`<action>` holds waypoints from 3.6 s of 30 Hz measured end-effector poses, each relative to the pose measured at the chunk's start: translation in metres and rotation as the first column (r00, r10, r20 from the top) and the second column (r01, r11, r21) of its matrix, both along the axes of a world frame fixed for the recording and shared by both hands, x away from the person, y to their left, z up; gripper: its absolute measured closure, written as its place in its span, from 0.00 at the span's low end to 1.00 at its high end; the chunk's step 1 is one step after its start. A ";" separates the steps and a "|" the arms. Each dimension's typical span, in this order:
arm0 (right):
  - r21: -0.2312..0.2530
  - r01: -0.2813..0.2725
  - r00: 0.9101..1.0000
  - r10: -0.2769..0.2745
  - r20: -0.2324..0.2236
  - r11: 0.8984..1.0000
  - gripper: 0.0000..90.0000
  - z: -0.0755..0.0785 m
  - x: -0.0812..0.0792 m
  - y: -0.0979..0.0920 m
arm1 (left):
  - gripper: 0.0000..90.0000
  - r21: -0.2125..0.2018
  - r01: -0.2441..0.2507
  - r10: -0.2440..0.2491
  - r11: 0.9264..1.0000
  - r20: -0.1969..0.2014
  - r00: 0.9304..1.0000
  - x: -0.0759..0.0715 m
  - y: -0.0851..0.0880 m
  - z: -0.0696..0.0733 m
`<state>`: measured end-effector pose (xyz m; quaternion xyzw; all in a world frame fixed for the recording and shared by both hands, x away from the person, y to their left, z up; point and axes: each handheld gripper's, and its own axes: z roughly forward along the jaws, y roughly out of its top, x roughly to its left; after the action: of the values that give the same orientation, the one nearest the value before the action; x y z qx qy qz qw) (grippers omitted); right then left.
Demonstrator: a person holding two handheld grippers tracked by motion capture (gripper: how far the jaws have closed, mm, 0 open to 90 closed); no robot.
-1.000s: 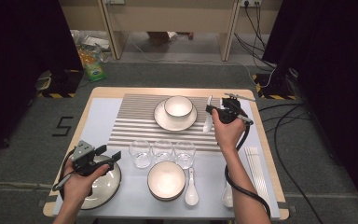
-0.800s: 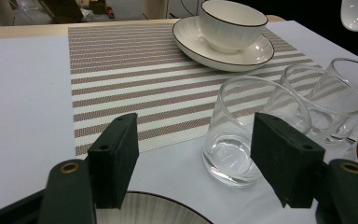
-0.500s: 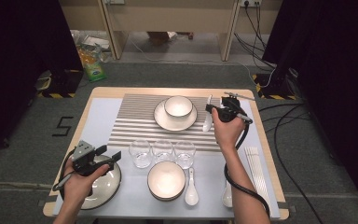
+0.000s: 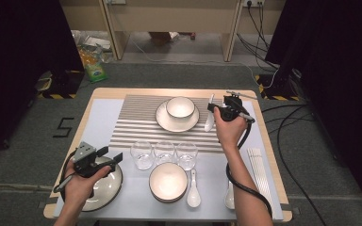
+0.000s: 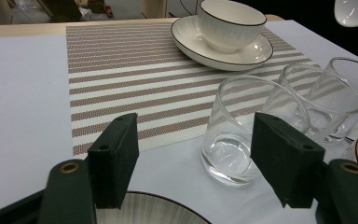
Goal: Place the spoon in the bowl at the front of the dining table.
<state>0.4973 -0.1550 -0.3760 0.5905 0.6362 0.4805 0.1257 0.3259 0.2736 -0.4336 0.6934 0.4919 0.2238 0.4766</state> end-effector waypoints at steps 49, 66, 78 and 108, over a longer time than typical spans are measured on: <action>0.006 0.010 1.000 -0.010 -0.012 1.000 0.95 0.001 0.018 0.004 | 0.35 0.002 -0.001 0.001 1.000 -0.003 1.000 0.000 0.003 0.000; 0.006 0.011 1.000 -0.010 -0.017 1.000 0.95 0.002 0.025 0.005 | 0.35 0.001 -0.002 0.002 1.000 -0.009 1.000 0.000 0.005 0.001; 0.008 0.015 1.000 -0.015 -0.022 1.000 0.95 0.003 0.031 0.006 | 0.35 -0.005 -0.003 0.003 1.000 -0.007 1.000 0.000 0.004 0.002; 0.007 0.016 0.999 -0.016 -0.033 1.000 0.95 0.001 0.044 0.012 | 0.35 -0.005 -0.002 0.002 1.000 -0.008 1.000 -0.001 0.005 0.001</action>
<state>0.5416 -0.1431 -0.3752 0.6037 0.6317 0.4721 0.1168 0.3254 0.2784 -0.4321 0.6926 0.4949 0.2203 0.4762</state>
